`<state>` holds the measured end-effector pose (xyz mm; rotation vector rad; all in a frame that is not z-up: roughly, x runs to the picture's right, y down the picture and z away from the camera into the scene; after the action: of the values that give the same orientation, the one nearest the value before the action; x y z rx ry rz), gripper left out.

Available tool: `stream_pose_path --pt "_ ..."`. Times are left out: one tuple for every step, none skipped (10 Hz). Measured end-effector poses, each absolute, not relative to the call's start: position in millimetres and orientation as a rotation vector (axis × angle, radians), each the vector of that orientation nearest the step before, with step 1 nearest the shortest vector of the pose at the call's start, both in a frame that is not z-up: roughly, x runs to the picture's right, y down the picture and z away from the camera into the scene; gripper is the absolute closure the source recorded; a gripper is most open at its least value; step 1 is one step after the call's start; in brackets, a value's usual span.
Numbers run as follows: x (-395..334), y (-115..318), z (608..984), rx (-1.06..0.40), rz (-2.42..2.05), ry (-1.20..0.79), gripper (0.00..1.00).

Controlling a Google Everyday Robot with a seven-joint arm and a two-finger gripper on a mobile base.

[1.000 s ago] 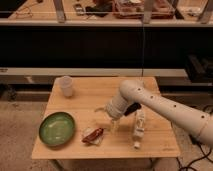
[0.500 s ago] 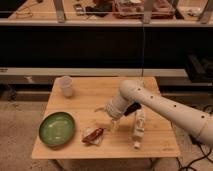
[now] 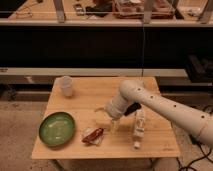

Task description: Stand the bottle upright

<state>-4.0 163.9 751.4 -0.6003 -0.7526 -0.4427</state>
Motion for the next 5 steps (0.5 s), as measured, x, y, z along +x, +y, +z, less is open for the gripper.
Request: stream_pose_path --pt "-3.4 163.5 751.1 -0.601 -0.446 -0.75 0.2" --pt "-2.4 163.4 751.0 -0.603 -0.45 -0.746 0.2" --pt "3.1 159.6 748.4 -0.608 -0.477 -0.729 0.2" --pt "12.6 152.8 741.2 -0.621 -0.519 -0.705 0.2" --pt "22.1 145.5 731.8 -0.637 -0.561 -0.683 0.2"
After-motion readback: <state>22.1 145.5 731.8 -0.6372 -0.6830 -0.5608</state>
